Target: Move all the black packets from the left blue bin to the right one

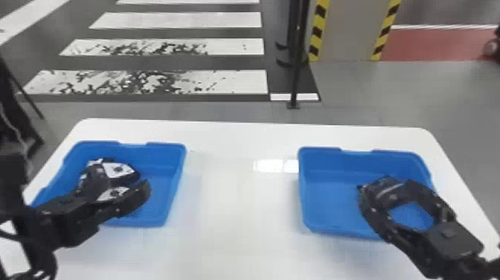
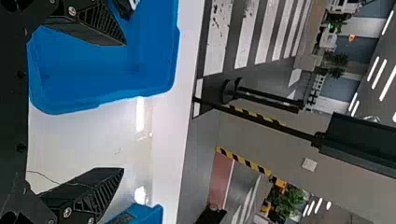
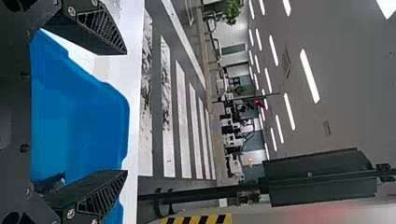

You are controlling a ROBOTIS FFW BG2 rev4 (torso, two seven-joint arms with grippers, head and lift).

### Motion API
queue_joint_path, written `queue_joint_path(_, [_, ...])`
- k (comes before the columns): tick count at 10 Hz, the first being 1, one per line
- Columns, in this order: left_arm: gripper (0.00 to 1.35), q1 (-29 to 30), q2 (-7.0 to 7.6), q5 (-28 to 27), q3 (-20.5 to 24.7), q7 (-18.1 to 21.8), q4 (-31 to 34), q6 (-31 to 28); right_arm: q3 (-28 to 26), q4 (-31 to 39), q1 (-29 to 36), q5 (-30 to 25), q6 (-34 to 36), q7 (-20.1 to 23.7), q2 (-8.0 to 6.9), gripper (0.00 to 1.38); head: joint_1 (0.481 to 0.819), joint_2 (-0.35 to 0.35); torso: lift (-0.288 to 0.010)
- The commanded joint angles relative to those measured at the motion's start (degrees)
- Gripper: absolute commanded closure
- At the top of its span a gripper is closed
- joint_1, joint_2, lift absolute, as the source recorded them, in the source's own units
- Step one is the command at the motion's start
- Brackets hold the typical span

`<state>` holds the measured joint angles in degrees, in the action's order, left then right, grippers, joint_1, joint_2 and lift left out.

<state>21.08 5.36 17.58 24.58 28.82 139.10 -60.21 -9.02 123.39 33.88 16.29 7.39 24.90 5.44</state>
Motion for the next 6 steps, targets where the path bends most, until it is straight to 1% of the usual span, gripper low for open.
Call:
queue_joint_path(1, [0.13,-2.95,0.18,-2.62,0.79,0.0,-3.61,-1.81,0.91,3.25,4.23,-0.18,-2.61,-1.61,-1.31,0.13,0.695,0.09,-0.15])
queue_joint_path(2, [0.13,-4.63,0.62,-4.21,0.9,-0.08,-6.0,-3.21,0.91,5.64,6.76,-0.07,-3.31,-2.84,-2.28,0.13,0.695,0.118,-0.15])
queue_joint_path(3, [0.13,-6.04,1.06,-5.24,0.9,-0.35,-8.81,-3.77,0.91,6.62,8.31,0.05,-3.87,-3.28,-2.89,0.13,0.695,0.128,-0.15])
queue_joint_path(6, [0.13,-12.51,2.38,-8.9,1.25,-0.88,-16.69,-6.87,1.14,6.34,8.87,1.42,-3.45,-3.19,-2.81,0.13,0.695,0.186,-0.15])
